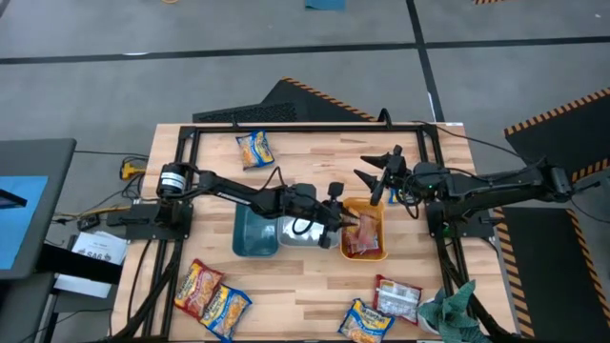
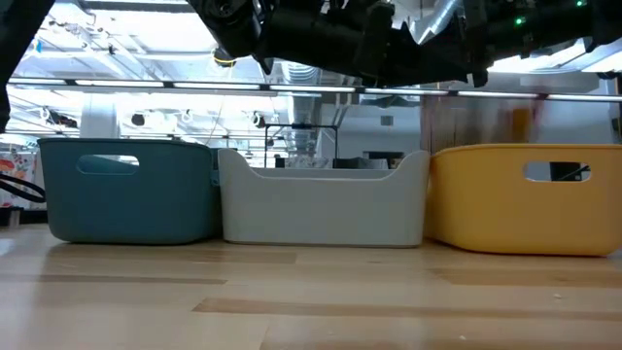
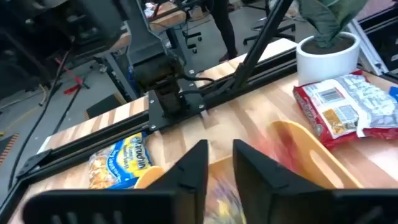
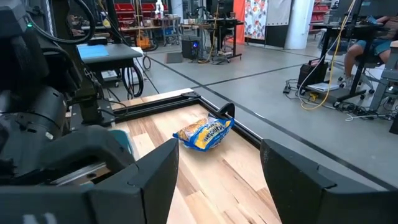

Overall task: Sort Maruchan noodles
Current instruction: Put the top red noodle pack into the yellow bin

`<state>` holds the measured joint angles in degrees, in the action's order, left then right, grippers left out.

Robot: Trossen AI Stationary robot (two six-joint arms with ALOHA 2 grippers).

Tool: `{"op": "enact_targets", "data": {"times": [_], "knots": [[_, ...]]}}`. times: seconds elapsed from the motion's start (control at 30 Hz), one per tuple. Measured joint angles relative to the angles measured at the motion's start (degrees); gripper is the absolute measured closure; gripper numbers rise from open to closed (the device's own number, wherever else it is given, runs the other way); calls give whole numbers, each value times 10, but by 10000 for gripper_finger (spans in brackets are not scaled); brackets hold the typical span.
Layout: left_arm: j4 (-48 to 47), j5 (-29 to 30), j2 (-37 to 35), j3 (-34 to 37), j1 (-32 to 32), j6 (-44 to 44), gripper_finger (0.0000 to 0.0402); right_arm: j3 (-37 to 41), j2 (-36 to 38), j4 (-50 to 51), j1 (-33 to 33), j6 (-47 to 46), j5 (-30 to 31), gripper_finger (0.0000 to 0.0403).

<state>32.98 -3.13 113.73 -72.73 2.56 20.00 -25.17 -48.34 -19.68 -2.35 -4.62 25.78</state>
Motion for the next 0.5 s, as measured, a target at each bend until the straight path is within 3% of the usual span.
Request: {"op": "enact_targets", "data": {"times": [0.23,0.5], "knots": [[-20,20,-8,0,0,6,267,0,0,1,0,0,0,154],[-285,58,-146,3,-10,0,259,0,0,50,0,-29,-1,154]]}}
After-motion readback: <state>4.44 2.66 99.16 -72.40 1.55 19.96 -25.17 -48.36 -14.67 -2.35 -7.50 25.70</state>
